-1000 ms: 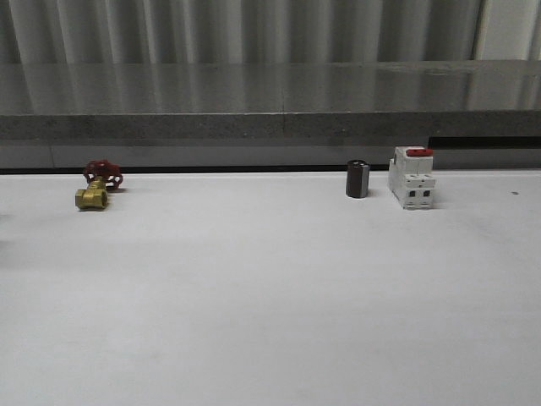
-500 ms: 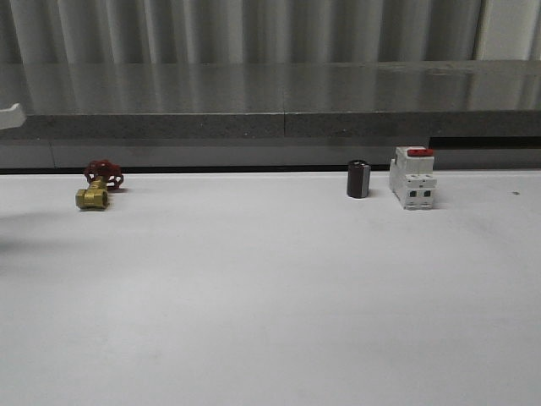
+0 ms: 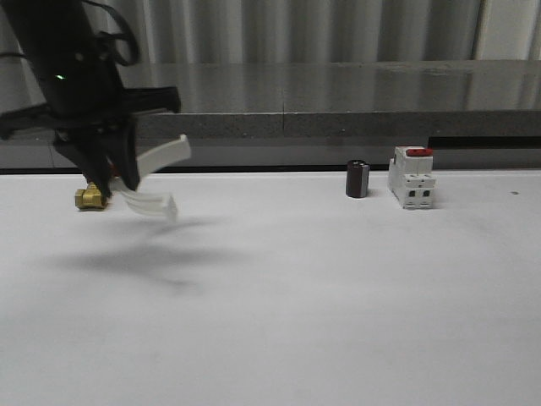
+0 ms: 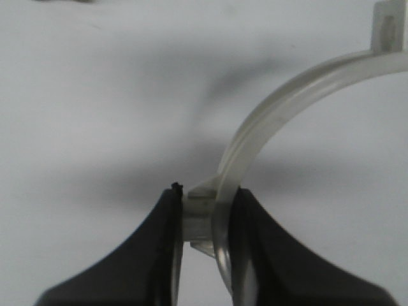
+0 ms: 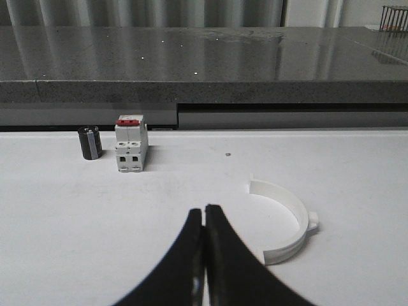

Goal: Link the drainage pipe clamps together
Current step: 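Carry the white clamp half with the left gripper and lower it onto the table, then open the left gripper and lift it away from the clamp half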

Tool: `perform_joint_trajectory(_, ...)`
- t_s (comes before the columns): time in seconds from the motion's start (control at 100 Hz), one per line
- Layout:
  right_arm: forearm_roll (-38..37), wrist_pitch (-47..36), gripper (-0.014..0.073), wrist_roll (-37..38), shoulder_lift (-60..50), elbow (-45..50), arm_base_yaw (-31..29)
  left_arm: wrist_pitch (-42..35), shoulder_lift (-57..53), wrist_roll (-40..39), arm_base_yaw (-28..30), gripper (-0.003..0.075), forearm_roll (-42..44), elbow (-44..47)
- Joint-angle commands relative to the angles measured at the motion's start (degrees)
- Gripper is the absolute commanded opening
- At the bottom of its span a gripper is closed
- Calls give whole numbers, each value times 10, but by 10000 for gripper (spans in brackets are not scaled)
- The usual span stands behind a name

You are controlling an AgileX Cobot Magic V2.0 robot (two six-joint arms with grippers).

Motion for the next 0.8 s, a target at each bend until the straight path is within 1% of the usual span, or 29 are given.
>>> perform_joint_trajectory(0.0, -2, -44, -68, -5, -11, -9, 0, -27, -5, -14, -24, -20, -46, -16)
perform_joint_trajectory(0.21, -2, -44, -68, -5, -11, -9, 0, -52, 42, -18, -56, -20, -56, -17)
perform_joint_trajectory(0.34, -2, -44, -68, -5, -11, -9, 0, -51, 53, -18, -58, -17, -57, -18)
perform_joint_trajectory(0.39, -2, -44, -68, -5, -11, -9, 0, -51, 53, -16, -58, 0, -57, -18)
perform_joint_trajectory(0.46, -2, -44, -68, -5, -11, -9, 0, -46, 53, -7, -58, 71, -57, -20)
perform_joint_trajectory(0.53, -2, -44, -68, -5, -11, -9, 0, -35, 53, 13, -58, 183, -57, -29)
perform_joint_trajectory(0.58, -2, -44, -68, -5, -11, -9, 0, -32, 53, 15, -58, 295, -57, -37)
perform_joint_trajectory(0.6, -2, -44, -68, -5, -11, -9, 0, -32, 53, 15, -58, 326, -57, -40)
perform_joint_trajectory(0.65, -2, -44, -68, -5, -11, -9, 0, -28, 53, 15, -58, 447, -57, -55)
perform_joint_trajectory(0.7, -2, -44, -68, -5, -11, -9, 0, -21, 53, 15, -58, 529, -57, -70)
perform_joint_trajectory(0.75, -2, -44, -68, -5, -11, -9, 0, -12, 53, 15, -58, 564, -55, -89)
perform_joint_trajectory(0.79, -2, -44, -68, -5, -11, -9, 0, -5, 52, 16, -58, 565, -51, -104)
